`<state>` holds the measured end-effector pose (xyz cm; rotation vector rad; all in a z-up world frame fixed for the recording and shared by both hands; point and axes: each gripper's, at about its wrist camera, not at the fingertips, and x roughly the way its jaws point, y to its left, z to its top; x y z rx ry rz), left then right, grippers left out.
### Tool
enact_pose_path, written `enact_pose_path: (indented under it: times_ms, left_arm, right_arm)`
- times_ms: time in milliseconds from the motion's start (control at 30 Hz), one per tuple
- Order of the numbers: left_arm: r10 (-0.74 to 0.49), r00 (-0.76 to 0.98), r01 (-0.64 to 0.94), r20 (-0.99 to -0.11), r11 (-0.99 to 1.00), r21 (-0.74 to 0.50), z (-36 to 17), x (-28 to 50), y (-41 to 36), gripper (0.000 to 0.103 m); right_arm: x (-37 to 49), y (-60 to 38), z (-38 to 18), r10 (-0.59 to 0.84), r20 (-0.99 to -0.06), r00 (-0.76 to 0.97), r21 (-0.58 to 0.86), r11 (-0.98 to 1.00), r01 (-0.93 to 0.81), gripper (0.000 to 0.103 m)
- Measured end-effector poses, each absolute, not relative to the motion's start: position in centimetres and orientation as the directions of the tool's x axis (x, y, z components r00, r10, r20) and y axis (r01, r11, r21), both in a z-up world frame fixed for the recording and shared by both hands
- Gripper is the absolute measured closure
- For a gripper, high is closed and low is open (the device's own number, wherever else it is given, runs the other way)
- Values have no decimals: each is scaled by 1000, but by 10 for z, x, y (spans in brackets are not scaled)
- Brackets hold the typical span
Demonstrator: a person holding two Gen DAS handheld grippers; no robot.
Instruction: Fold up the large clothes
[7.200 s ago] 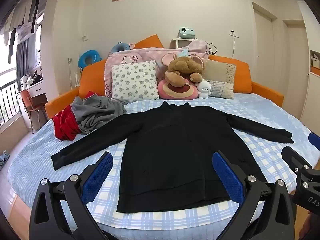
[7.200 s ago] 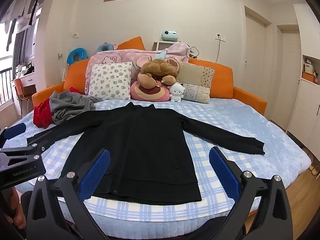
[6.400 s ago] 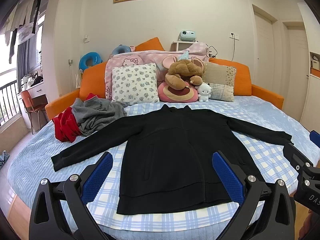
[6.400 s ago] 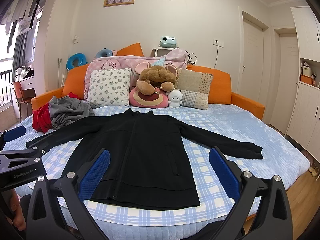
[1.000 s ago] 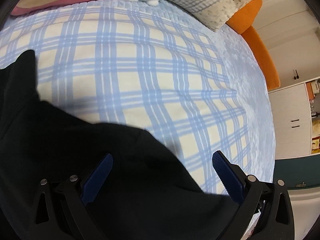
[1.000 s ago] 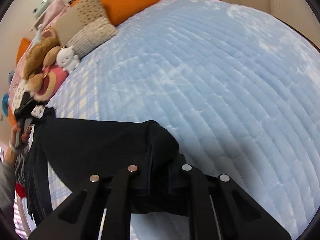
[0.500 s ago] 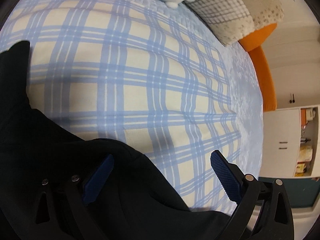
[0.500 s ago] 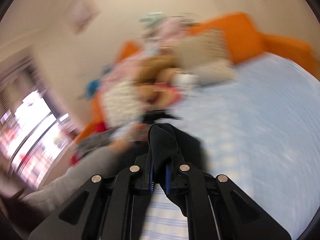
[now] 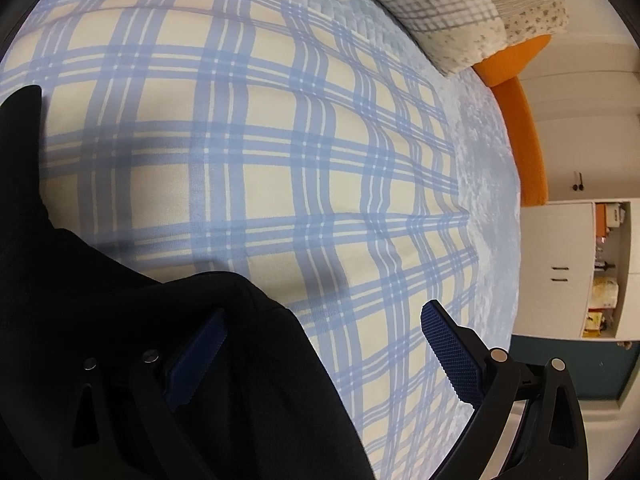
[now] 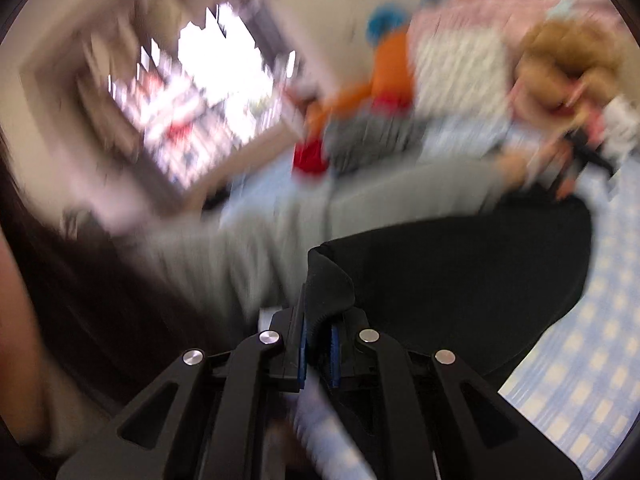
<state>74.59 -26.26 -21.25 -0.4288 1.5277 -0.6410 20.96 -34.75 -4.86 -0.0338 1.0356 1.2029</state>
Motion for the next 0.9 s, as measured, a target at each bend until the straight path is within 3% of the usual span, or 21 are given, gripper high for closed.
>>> enact_pose_path:
  times_ms: [100,233,667,867,900]
  left_arm:
    - [-643,-74,121,-762,753,-647,-215,746,-259,5]
    - [-649,-65,117,-758,749,-652,-216,747,-257,5]
    - [-651,-10,148,-759,750,-645,-213,742,-259,3]
    - [-638,62,258,-767,753,-605,-207,726,-262,3]
    - [-627,83,265,-774,763,-590,-204,722,-263,3]
  right_arm:
    - [201,-316,-96,567,-812,-138,431,423,-798,94]
    - [190,-298,-133,453,-870,-193,396,411,-821,94]
    - [151,-292,-207,422,-894,-148,334,410,-849,93]
    - [128,-291,-220,432,-901,36,173,433,-885,89]
    - [123,-291,-220,439,-896,61,153,435,-888,85]
